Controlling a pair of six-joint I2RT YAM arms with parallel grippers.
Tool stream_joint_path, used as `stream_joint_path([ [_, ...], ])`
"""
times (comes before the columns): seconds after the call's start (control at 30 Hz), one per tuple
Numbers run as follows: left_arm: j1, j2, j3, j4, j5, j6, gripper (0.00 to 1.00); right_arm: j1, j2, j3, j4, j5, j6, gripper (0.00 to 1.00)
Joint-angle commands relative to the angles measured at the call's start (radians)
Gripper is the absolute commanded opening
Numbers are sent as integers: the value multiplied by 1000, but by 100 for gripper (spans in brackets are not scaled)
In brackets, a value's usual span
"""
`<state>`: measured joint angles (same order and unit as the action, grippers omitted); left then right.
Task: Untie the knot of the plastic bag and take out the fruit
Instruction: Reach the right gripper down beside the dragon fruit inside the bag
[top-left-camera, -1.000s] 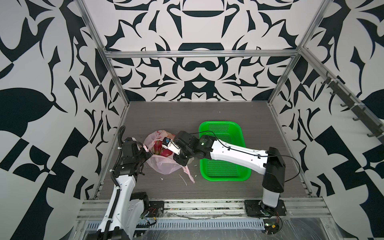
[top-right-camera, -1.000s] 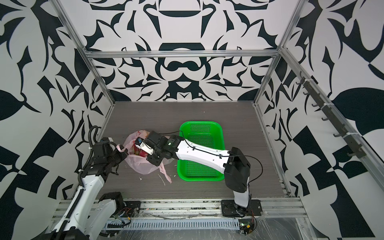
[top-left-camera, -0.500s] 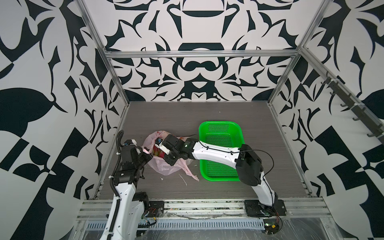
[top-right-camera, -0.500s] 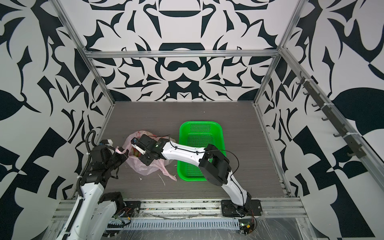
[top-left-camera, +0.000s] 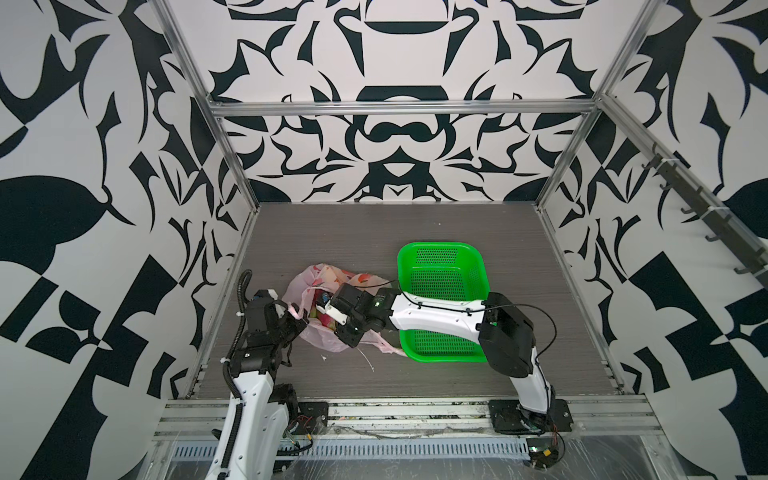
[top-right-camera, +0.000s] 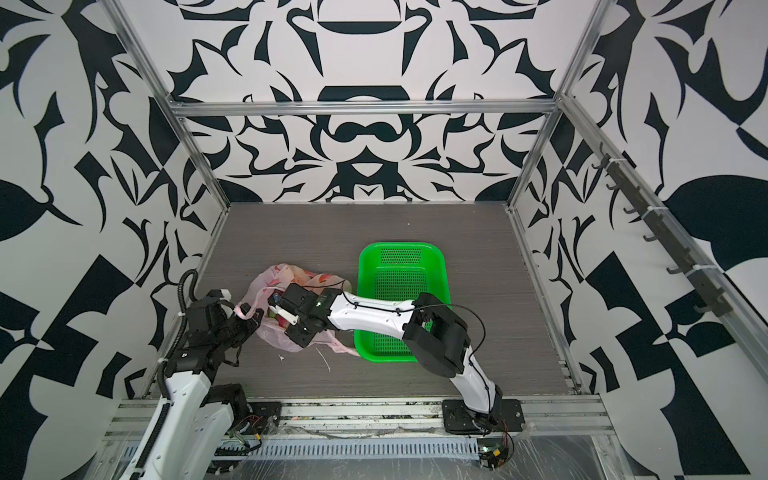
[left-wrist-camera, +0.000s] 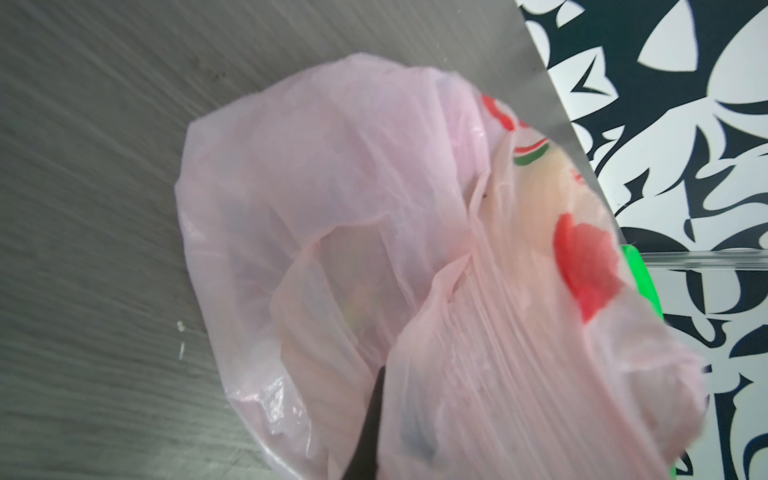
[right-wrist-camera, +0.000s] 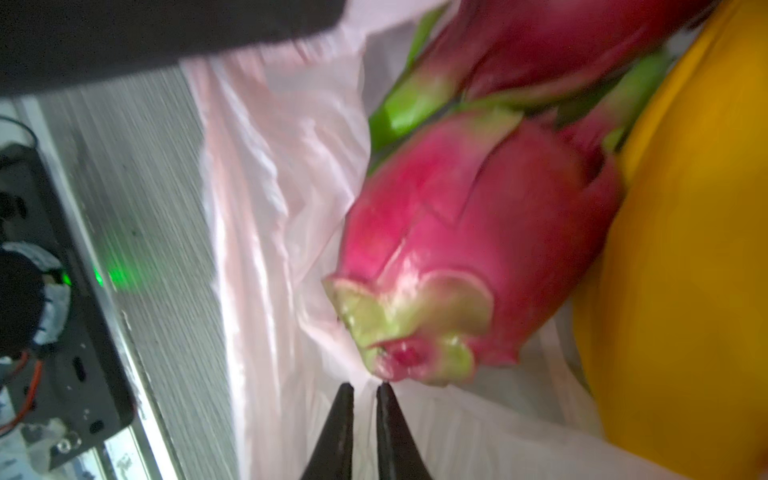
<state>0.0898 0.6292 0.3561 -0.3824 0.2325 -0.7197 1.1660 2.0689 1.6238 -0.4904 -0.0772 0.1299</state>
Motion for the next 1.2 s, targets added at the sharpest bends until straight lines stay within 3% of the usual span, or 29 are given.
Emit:
stream_joint_path([
  [0.0,4,1,-29,-1,31,-28,0,6,-55,-23,-10,9,11,17],
  [0.43,4,7,-92,56,37,-50,0,7,-68,7,-18,117,56,36],
  [0.57,4,1,-96,60,50,-49,0,6,-79,61,-64,139,153,43],
  [0.87,5,-42,-108,60,72,-43,0,11,-79,100,-97,207,396,48],
  [1.17,4,-57,-112,64,85,-40,0,12,-23,173,-112,260,561,68],
])
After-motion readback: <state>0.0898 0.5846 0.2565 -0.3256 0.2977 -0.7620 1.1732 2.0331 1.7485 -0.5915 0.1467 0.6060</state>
